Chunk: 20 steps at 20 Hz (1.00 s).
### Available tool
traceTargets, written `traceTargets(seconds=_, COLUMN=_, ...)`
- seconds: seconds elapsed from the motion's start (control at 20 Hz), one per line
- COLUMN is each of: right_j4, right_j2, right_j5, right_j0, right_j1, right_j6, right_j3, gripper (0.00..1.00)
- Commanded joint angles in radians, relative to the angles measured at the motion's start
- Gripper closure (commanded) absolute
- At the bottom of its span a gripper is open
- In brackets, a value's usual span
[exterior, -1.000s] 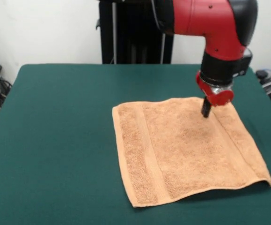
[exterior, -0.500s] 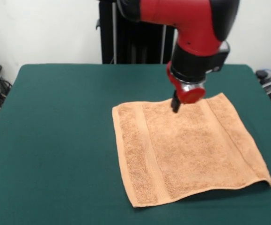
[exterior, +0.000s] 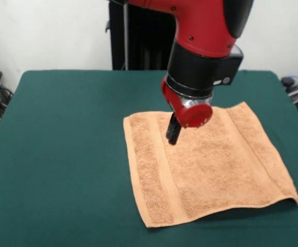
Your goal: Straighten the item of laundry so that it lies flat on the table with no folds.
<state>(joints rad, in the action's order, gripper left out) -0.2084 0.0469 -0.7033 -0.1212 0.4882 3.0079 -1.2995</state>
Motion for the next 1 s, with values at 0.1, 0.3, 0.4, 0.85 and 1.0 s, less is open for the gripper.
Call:
traceTargets(seconds=0.1, right_j4=-0.073, right_j2=-0.121, right_j5=-0.221, right_j0=-0.001, right_j1=-0.061, right_j6=-0.306, right_j3=0.189, gripper=1.00)
traceTargets(seconds=0.3, right_j4=-0.072, right_j2=-0.134, right_j5=-0.261, right_j0=-0.006, right_j1=-0.060, right_j6=-0.302, right_j3=0.211, gripper=1.00)
traceTargets(seconds=0.4, right_j4=-0.064, right_j2=-0.146, right_j5=-0.269, right_j0=-0.013, right_j1=-0.063, right_j6=-0.302, right_j3=0.211, gripper=1.00)
traceTargets(seconds=0.85, right_j4=-0.054, right_j2=-0.199, right_j5=-0.243, right_j0=-0.047, right_j1=-0.100, right_j6=-0.311, right_j3=0.234, gripper=1.00)
traceTargets(seconds=1.0, right_j4=-0.060, right_j2=-0.205, right_j5=-0.234, right_j0=-0.048, right_j1=-0.112, right_j6=-0.305, right_j3=0.245, gripper=1.00)
